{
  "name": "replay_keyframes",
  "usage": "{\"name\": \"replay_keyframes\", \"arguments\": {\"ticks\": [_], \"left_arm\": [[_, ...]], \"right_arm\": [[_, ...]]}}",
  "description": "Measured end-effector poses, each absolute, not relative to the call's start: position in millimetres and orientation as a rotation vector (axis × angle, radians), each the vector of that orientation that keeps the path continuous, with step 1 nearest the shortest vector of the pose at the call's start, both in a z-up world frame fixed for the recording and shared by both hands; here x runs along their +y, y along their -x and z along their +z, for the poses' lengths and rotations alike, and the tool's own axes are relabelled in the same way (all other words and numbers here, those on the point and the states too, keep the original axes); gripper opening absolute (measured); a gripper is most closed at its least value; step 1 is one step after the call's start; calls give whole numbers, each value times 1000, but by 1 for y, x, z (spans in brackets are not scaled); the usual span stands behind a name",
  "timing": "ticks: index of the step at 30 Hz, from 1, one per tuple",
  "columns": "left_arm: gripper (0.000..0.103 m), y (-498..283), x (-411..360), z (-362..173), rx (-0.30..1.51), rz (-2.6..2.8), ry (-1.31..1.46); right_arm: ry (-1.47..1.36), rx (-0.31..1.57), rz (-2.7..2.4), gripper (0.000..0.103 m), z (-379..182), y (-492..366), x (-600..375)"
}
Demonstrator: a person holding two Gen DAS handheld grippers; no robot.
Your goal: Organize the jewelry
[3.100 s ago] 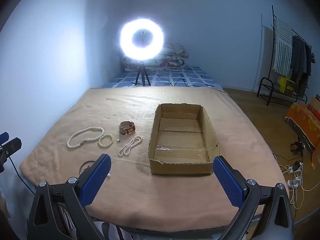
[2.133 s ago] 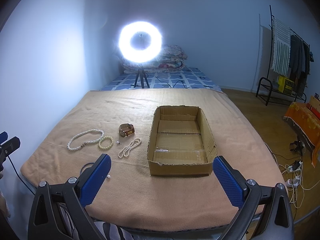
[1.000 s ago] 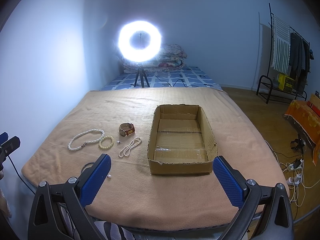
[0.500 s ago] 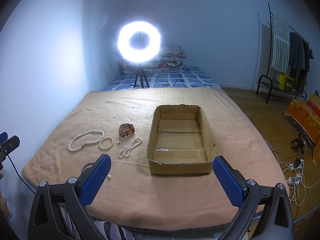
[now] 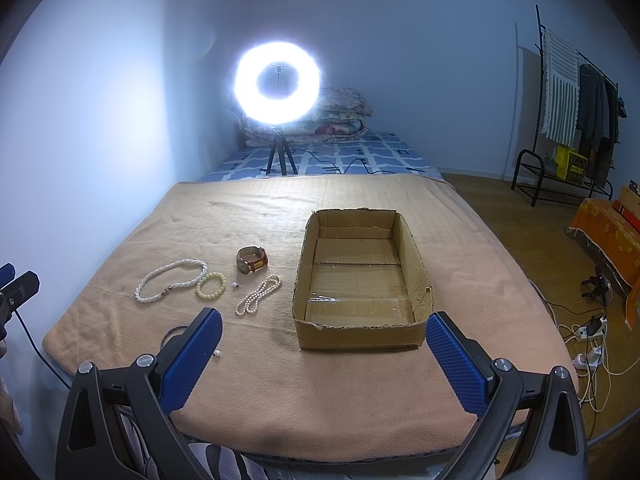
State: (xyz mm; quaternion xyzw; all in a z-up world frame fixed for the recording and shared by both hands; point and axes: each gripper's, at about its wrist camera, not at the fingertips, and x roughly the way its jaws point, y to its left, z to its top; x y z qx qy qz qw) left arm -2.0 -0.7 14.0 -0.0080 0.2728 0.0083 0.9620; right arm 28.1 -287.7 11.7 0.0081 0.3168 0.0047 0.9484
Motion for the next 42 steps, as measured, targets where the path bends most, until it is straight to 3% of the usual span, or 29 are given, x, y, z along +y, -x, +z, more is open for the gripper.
{"name": "replay_keyframes", "arguments": {"ticks": [22, 25, 29, 32, 34, 42], "left_arm": [[100, -44, 50, -32, 647, -42, -35], [92, -53, 51, -42, 679, -66, -48], [71, -65, 50, -53, 723, -107, -45], [51, -75, 47, -61, 758, -159, -32], [44, -84, 44, -66, 781, -213, -18], [43, -125, 16, -93, 895, -403, -34]], "right_arm": [[69, 694, 315, 100, -13, -72, -271], [155, 743, 380, 91, -23, -82, -253], [190, 789, 484, 82, -37, -93, -237], [201, 829, 555, 70, -49, -103, -227], [210, 874, 606, 62, -61, -111, -218], [249, 995, 748, 39, -96, -129, -195]]}}
